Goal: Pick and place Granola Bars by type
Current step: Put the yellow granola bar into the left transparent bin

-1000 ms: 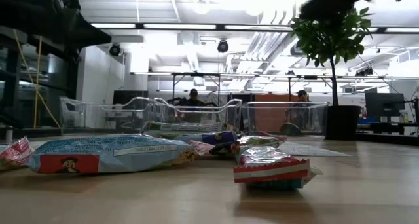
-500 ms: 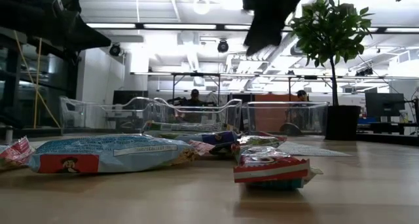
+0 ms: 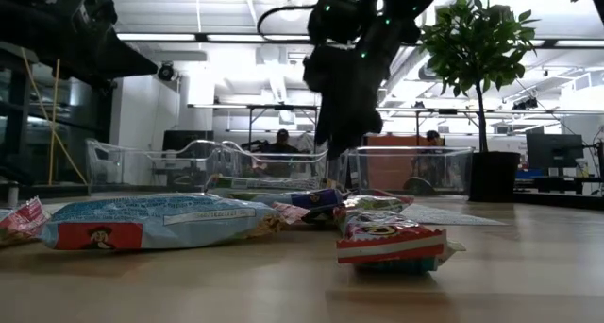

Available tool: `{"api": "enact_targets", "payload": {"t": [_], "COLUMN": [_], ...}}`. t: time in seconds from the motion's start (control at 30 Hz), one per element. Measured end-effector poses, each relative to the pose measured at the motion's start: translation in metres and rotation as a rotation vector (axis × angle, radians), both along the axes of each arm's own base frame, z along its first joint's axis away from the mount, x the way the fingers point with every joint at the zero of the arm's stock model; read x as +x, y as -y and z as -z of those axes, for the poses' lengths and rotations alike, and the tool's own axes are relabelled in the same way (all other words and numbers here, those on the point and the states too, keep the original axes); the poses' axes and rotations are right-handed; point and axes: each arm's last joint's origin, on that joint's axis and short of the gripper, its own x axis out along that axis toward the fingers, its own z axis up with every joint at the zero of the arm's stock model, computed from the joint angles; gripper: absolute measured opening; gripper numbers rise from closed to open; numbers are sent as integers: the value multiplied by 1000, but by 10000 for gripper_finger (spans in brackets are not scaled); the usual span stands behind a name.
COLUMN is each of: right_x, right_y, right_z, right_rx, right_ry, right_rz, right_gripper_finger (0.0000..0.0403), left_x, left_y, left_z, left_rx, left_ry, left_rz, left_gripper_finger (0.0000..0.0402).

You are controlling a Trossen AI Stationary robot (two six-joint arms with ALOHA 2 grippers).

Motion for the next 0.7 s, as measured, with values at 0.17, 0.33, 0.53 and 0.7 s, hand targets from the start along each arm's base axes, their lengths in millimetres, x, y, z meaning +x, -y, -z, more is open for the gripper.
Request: {"api": "enact_targets", "payload": {"t": [0.17, 0.33, 0.53, 0.7], "right_x": [10, 13, 14, 15], "right_y": [-5, -3, -2, -1], "right_z": [21, 34, 34, 33], "right_rx": [22, 6, -32, -52], "right_ry": [-21, -45, -38, -27], "right_rz": [25, 43, 46, 41], "right_gripper_finger": [234, 234, 234, 234], "left_x": [0, 0, 0, -1], "left_y": [0, 0, 0, -1], "left_z": [0, 0, 0, 3], "left_rx": [1, 1, 1, 0], "left_ry": [4, 4, -4, -32], "left_rz": [0, -1, -6, -27], "left_gripper_finger": [18, 39, 53, 54]}}
